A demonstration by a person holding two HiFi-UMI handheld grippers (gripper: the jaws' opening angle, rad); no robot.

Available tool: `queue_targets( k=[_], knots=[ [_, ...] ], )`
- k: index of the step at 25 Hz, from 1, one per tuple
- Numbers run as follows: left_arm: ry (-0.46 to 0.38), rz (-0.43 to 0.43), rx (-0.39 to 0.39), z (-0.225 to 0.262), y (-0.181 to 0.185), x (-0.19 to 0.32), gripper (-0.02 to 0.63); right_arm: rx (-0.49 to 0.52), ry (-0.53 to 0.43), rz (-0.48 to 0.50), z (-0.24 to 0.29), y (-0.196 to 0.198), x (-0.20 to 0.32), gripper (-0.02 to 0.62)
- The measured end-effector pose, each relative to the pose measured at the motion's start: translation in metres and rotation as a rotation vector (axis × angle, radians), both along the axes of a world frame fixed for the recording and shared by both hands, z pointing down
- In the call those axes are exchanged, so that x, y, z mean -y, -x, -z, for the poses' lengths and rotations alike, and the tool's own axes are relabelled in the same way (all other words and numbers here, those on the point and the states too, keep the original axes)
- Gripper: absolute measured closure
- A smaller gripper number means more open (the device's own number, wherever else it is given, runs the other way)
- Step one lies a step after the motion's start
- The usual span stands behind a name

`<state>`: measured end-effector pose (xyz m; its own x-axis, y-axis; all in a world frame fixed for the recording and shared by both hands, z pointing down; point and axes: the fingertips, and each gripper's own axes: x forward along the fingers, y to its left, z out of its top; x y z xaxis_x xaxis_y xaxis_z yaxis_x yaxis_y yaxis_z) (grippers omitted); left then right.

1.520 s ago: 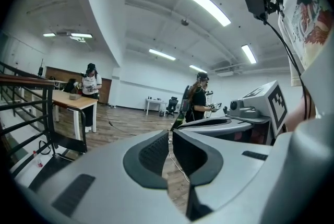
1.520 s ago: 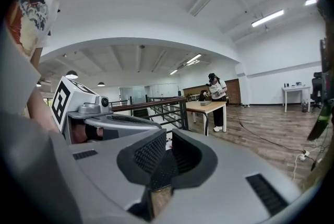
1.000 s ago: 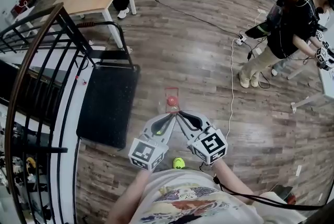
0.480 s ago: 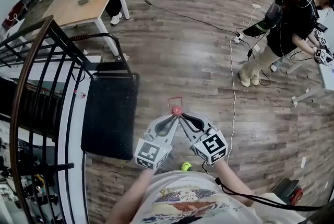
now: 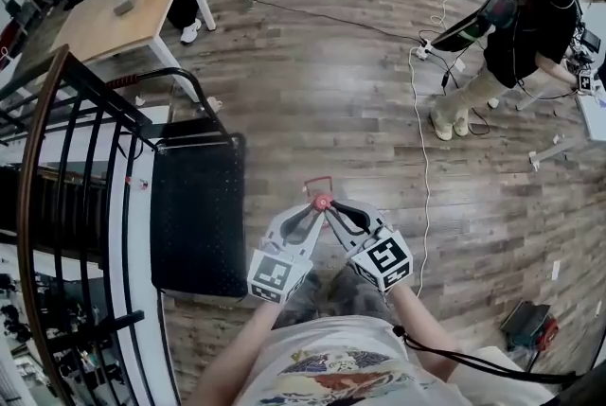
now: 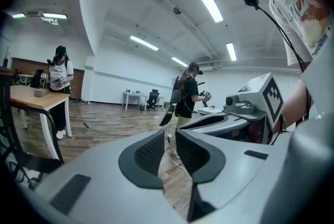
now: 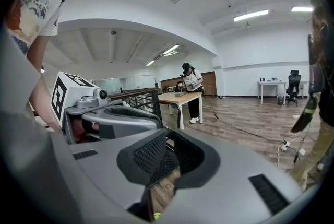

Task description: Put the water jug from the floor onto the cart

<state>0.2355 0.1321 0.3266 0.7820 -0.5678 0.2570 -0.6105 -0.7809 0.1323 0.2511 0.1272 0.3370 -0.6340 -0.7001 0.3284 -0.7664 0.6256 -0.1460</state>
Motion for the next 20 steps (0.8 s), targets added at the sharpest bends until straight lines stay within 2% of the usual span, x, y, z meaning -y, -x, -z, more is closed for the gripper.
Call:
queue_targets(
  k=[7,10,14,20],
  knots=[
    [0.031,0.070,0.048,-0.051,-0.003,0.041,0.503,-0.012,0.026,0.000,-0.045,-0.009,0.042,0.552],
    [0.038,0.103,0.073,-0.072,-0.010,0.060,0.499,-0.026,0.032,0.026,-0.066,-0.016,0.059,0.552],
    [0.065,0.155,0.065,-0.107,-0.020,0.077,0.499,-0.057,0.048,0.055,-0.102,-0.027,0.074,0.550],
    [0.073,0.189,0.091,-0.169,-0.028,0.106,0.499,-0.065,0.088,0.042,-0.164,-0.041,0.101,0.491]
  ],
)
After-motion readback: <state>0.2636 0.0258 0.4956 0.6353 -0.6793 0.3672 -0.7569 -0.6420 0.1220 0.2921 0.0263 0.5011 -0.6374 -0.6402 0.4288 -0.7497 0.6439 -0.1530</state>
